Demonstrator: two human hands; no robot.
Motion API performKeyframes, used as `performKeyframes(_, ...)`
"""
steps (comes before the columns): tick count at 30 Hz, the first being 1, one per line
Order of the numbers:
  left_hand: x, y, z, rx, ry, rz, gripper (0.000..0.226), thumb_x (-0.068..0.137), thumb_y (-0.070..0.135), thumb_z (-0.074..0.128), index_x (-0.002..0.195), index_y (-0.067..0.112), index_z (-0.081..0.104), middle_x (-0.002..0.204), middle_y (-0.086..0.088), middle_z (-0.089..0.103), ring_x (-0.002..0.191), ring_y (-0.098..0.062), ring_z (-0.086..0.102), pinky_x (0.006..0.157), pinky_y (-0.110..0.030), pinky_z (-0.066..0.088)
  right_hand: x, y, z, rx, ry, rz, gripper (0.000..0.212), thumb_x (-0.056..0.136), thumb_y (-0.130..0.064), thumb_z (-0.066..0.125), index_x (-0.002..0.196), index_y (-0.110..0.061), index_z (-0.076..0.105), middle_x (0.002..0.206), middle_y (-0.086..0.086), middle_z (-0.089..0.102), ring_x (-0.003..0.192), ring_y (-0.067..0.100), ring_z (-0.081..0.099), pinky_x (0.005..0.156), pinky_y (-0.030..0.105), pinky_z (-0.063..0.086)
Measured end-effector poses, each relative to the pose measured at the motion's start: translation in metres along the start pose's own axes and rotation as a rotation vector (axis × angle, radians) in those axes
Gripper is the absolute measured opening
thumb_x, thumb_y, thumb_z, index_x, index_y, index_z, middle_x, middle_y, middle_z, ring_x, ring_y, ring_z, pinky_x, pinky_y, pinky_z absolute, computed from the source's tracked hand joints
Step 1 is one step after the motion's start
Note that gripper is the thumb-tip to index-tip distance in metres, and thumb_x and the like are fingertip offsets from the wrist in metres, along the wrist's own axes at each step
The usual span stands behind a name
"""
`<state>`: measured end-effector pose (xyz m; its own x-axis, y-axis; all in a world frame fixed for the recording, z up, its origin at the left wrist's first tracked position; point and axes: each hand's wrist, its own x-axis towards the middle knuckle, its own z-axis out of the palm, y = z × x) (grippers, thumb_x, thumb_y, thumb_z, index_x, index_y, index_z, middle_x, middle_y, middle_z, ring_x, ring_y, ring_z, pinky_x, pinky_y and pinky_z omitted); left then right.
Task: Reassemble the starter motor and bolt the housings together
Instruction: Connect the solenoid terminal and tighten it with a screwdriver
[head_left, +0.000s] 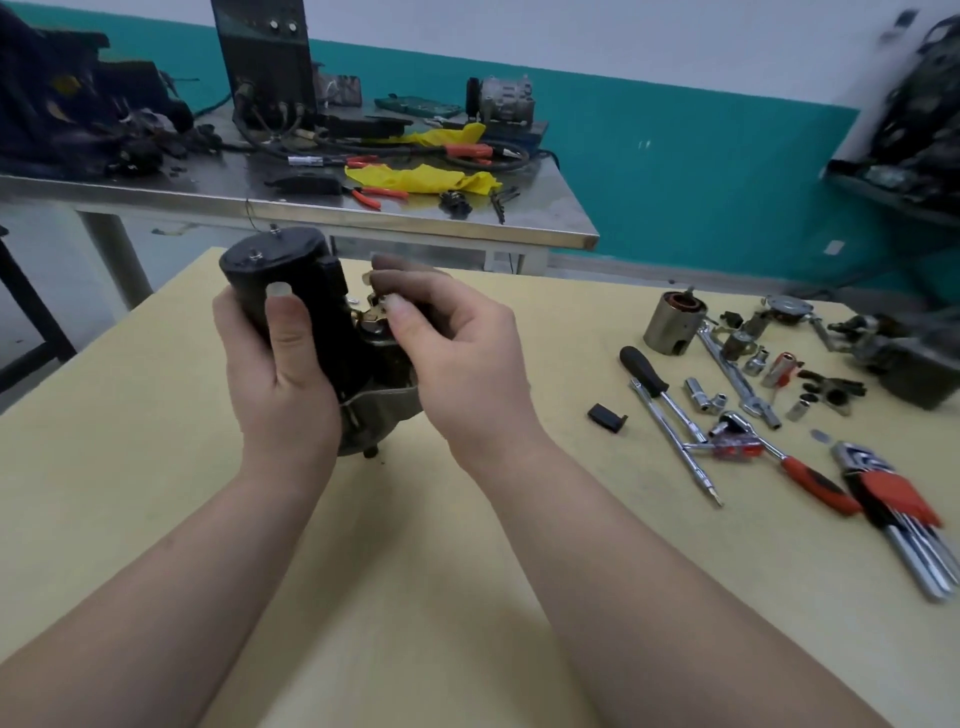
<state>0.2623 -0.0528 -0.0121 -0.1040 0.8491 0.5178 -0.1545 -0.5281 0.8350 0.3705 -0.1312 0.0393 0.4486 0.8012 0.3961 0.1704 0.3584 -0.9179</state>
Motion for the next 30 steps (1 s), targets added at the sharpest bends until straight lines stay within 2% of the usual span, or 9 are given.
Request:
performKeyframes(3,-0.004,0.0,0.01,0.0,-0.004,0.011,0.041,0.106,0.064,0.041,0.123,0.027,0.047,0.1,0.034,0.066,0.094,0.013,0.062,0.081,-0.009,0.046,0.0,-0.002,-0.008,0.075,0.072,0.025,0.015,0.098,-0.005,0.069,0.097,-0.019,0.073,0.115,-0.004,0.078,0.108,0.014,0.074,0.1,0.042,0.06)
performKeyframes(8,-0.005,0.0,0.028,0.021,-0.045,0.019,0.047,0.106,0.066,0.042,0.127,0.024,0.049,0.106,0.02,0.065,0.1,0.006,0.064,0.085,-0.015,0.05,-0.002,-0.002,-0.02,-0.051,0.146,0.024,0.023,0.104,-0.014,0.065,0.124,-0.019,0.076,0.118,-0.006,0.076,0.109,0.003,0.07,0.101,0.026,0.057)
performKeyframes(10,-0.007,0.0,0.037,-0.002,-0.053,0.014,0.059,0.105,0.067,0.042,0.134,0.017,0.05,0.112,0.015,0.066,0.105,-0.004,0.066,0.09,-0.024,0.052,-0.003,-0.001,-0.02,-0.098,0.223,0.001,0.021,0.104,-0.017,0.066,0.121,-0.018,0.077,0.113,-0.008,0.077,0.105,0.002,0.071,0.096,0.023,0.058)
performKeyframes(16,-0.016,-0.005,0.059,-0.005,-0.08,0.014,0.069,0.104,0.069,0.042,0.139,0.01,0.051,0.111,0.021,0.065,0.101,0.012,0.063,0.085,-0.009,0.046,-0.007,0.0,-0.03,-0.098,0.399,0.023,0.008,0.098,-0.027,0.075,0.103,-0.029,0.07,0.098,-0.013,0.074,0.097,0.001,0.07,0.09,0.025,0.059)
performKeyframes(21,-0.019,-0.007,0.067,-0.008,-0.07,0.009,0.067,0.105,0.068,0.041,0.14,0.012,0.051,0.114,0.019,0.067,0.102,0.011,0.064,0.084,-0.007,0.045,-0.008,-0.002,-0.041,-0.131,0.331,0.014,0.03,0.104,-0.026,0.065,0.132,-0.019,0.073,0.13,-0.01,0.072,0.125,0.002,0.063,0.11,0.028,0.051)
performKeyframes(23,-0.019,-0.007,0.07,0.003,-0.073,0.018,0.067,0.105,0.067,0.041,0.14,0.011,0.051,0.111,0.019,0.067,0.1,0.012,0.064,0.082,-0.006,0.044,-0.012,-0.001,-0.038,-0.144,0.393,-0.016,0.023,0.103,-0.023,0.066,0.124,-0.019,0.076,0.131,-0.011,0.072,0.123,-0.004,0.062,0.106,0.018,0.05)
performKeyframes(26,-0.021,-0.005,0.073,0.018,-0.091,0.04,0.064,0.107,0.062,0.043,0.138,0.007,0.051,0.107,0.022,0.064,0.097,0.016,0.062,0.079,-0.003,0.041,-0.012,0.001,-0.034,-0.089,0.464,0.035,0.006,0.1,-0.024,0.071,0.106,-0.027,0.07,0.12,-0.016,0.071,0.107,-0.007,0.064,0.088,0.005,0.048)
performKeyframes(28,-0.021,-0.003,0.075,0.022,-0.099,0.041,0.062,0.107,0.062,0.043,0.137,0.008,0.051,0.106,0.024,0.063,0.096,0.018,0.061,0.078,-0.001,0.04,-0.009,0.002,-0.037,-0.092,0.471,0.056,0.013,0.101,-0.027,0.07,0.113,-0.029,0.067,0.116,-0.015,0.07,0.107,-0.002,0.064,0.088,0.007,0.049)
performKeyframes(30,-0.02,-0.002,0.076,0.017,-0.101,0.031,0.063,0.107,0.064,0.043,0.137,0.01,0.051,0.105,0.025,0.064,0.096,0.018,0.062,0.077,-0.001,0.04,-0.008,0.001,-0.039,-0.176,0.431,0.045,0.026,0.103,-0.028,0.067,0.128,-0.025,0.068,0.123,-0.014,0.068,0.115,-0.002,0.061,0.097,0.008,0.047)
